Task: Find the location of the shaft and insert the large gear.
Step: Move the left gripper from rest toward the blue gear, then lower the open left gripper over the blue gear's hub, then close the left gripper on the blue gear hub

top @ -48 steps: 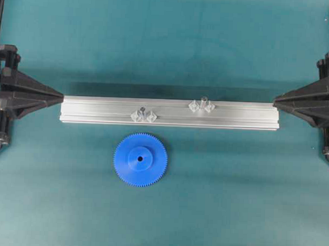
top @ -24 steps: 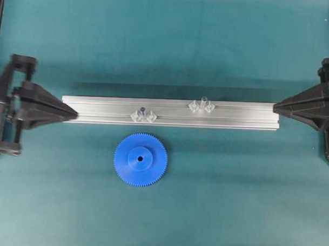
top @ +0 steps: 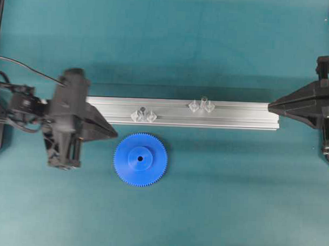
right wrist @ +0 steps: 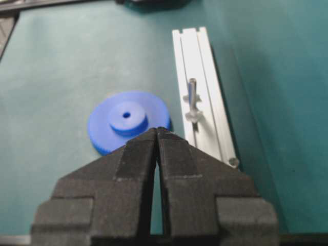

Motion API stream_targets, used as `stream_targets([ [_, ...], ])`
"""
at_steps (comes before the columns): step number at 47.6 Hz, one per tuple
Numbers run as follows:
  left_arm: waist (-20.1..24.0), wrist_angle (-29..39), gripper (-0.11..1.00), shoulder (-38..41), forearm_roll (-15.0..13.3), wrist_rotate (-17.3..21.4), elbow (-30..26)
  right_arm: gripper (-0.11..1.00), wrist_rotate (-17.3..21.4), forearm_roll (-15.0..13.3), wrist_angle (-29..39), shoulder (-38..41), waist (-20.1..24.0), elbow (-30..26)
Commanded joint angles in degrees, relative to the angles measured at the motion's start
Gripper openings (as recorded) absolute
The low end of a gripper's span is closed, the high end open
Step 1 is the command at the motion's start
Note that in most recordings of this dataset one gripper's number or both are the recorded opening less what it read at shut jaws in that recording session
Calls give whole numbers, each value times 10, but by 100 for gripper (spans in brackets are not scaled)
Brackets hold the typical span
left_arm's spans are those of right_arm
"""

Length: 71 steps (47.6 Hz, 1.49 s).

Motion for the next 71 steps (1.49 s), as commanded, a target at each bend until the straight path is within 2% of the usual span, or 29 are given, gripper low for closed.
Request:
stream_targets([
  [1, -9, 20, 1, 20, 1, 1, -36, 8, 3, -4, 9, 8, -5, -22],
  [5, -11, 42, 2, 44, 1, 1, -55, 8, 3, -11, 30, 16, -10, -33],
  [9, -12, 59, 10, 66, 1, 1, -71, 8, 2, -15, 50, 25, -12, -41],
  [13, -18, 65, 30, 83, 1, 0, -84, 8, 2, -18, 66, 31, -15, -48],
  [21, -29, 67, 79, 119, 1, -10, -109, 8, 2, -18, 87, 35, -18, -49],
  [25, -28, 74, 93, 137, 2, -29, -119, 8, 2, -18, 89, 33, -18, -49],
  [29, -28, 90, 93, 157, 2, -42, -129, 8, 2, -18, 90, 31, -18, -49],
  [35, -28, 117, 93, 192, 2, -42, -147, 8, 2, -18, 89, 30, -18, -48],
  [52, -27, 124, 93, 272, 2, -43, -166, 8, 3, -18, 90, 20, -18, -45],
  [71, -12, 124, 93, 300, 4, -42, -167, 8, 4, -18, 113, -6, -18, -39],
])
